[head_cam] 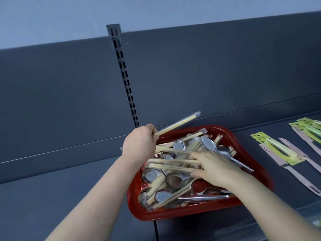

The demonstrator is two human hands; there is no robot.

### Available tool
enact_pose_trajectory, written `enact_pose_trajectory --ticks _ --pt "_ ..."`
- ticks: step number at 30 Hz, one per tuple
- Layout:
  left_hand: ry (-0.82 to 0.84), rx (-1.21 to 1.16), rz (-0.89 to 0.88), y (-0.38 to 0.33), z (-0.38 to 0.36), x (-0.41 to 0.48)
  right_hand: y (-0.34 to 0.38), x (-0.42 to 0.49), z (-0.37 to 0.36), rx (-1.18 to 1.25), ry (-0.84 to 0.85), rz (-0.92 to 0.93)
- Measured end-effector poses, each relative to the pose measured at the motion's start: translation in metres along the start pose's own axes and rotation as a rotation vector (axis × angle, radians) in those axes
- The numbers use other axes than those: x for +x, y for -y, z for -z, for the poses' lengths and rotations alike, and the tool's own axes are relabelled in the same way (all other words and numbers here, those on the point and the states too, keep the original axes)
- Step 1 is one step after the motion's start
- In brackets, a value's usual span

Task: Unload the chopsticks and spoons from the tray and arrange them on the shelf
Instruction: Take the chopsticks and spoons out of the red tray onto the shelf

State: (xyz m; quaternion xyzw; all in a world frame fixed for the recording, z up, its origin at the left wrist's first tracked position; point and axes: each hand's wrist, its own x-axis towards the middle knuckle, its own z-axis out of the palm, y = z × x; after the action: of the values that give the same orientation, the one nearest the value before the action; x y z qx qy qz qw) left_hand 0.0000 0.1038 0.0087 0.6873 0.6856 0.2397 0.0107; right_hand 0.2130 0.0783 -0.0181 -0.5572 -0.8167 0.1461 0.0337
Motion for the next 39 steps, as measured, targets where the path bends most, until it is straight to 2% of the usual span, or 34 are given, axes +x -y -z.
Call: enact_pose_trajectory --ticks 3,7,9,11,14,16,18,21,25,34,39 --pt "0.009 -0.042 0.019 0.001 -0.002 -0.001 -0.008 -0.001 0.01 -0.079 -0.156 -0.091" --pt "0.023 -0.045 0.024 -0.003 -0.011 0.004 -0.03 -0.003 0.027 -0.068 -0.317 -0.329" --pt "0.105 -0.002 -0.031 -0.011 -0.02 0.004 -0.033 -0.005 0.027 0.034 -0.317 -0.384" --pt "0.199 0.078 -0.111 -0.019 -0.03 0.003 -0.03 -0.008 0.024 0.128 -0.289 -0.365" --pt "0.325 0.353 -0.189 -0.024 -0.04 -0.001 -0.023 -0.011 0.021 0.169 -0.209 -0.309" --pt "0.311 0.455 -0.203 -0.023 -0.038 -0.003 -0.022 -0.013 0.022 0.18 -0.18 -0.302" --pt "0.213 0.451 -0.185 -0.018 -0.027 -0.005 -0.022 -0.014 0.025 0.192 -0.193 -0.299" --pt "0.112 0.378 -0.085 -0.007 0.0 -0.007 -0.012 -0.009 0.032 0.211 -0.237 -0.243" --pt "0.125 0.283 0.128 0.02 0.037 -0.028 0.031 0.005 0.034 0.189 -0.225 -0.08" --pt "-0.016 -0.291 0.571 0.129 0.115 -0.159 0.192 0.005 -0.024 0.155 -0.059 0.265" --pt "-0.151 -0.217 0.798 0.222 0.156 -0.252 0.303 -0.015 -0.076 0.279 0.058 0.361"
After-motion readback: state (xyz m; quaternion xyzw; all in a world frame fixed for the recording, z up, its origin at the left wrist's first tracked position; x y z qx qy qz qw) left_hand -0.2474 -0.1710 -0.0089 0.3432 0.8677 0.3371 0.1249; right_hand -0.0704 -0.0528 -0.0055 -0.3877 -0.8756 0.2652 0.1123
